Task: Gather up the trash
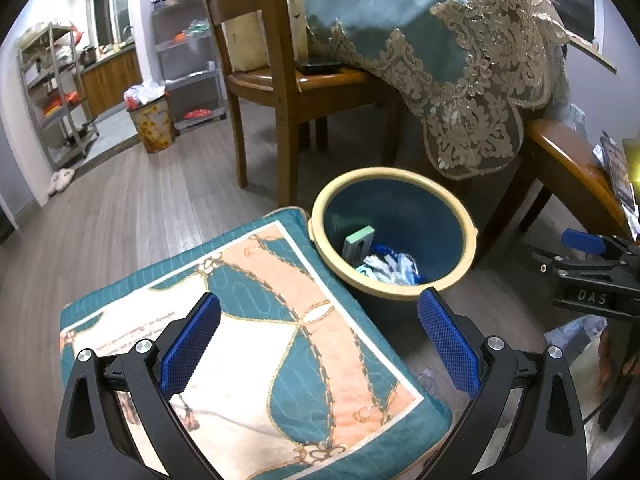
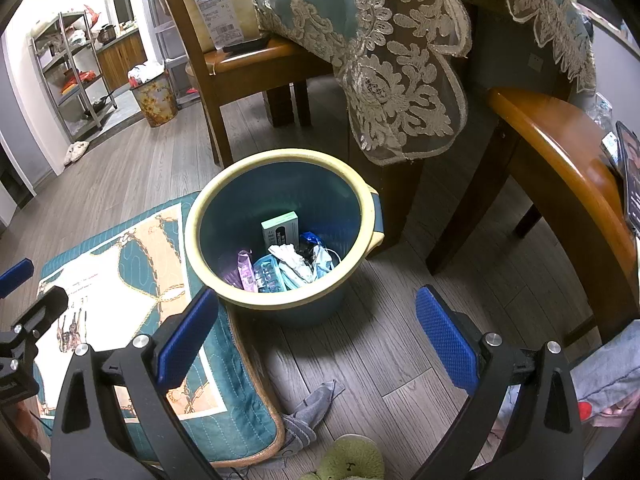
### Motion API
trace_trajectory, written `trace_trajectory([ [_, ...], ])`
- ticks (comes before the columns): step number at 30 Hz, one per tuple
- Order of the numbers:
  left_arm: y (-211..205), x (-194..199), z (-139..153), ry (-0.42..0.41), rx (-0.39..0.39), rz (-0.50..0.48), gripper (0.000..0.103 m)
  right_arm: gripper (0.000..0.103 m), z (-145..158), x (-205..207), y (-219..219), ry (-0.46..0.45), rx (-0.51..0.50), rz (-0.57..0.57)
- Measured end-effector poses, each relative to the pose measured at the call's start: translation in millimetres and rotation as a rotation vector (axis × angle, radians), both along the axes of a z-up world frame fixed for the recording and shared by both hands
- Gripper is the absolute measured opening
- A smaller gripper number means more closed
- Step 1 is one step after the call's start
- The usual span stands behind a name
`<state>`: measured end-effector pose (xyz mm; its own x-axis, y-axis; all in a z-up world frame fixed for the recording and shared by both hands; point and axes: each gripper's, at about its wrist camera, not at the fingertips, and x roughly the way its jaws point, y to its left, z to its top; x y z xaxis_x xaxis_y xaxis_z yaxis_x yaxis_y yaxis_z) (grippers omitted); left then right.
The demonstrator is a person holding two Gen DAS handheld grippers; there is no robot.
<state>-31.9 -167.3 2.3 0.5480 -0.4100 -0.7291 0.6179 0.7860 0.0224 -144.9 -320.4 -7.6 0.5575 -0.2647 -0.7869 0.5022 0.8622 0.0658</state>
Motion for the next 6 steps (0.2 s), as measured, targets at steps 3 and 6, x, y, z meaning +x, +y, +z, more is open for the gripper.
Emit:
trace_trajectory([
  [3, 0.3, 0.3, 0.2, 0.005, 0.008, 0.004, 0.098, 0.097, -1.4, -0.2, -0.5, 0.003, -0.001, 0.003],
  [6, 2.0, 2.2, 2.0, -0.002, 0.018, 0.022, 0.098, 0.097, -3.4, 0.0, -0.6, 0.01, -0.002, 0.005],
])
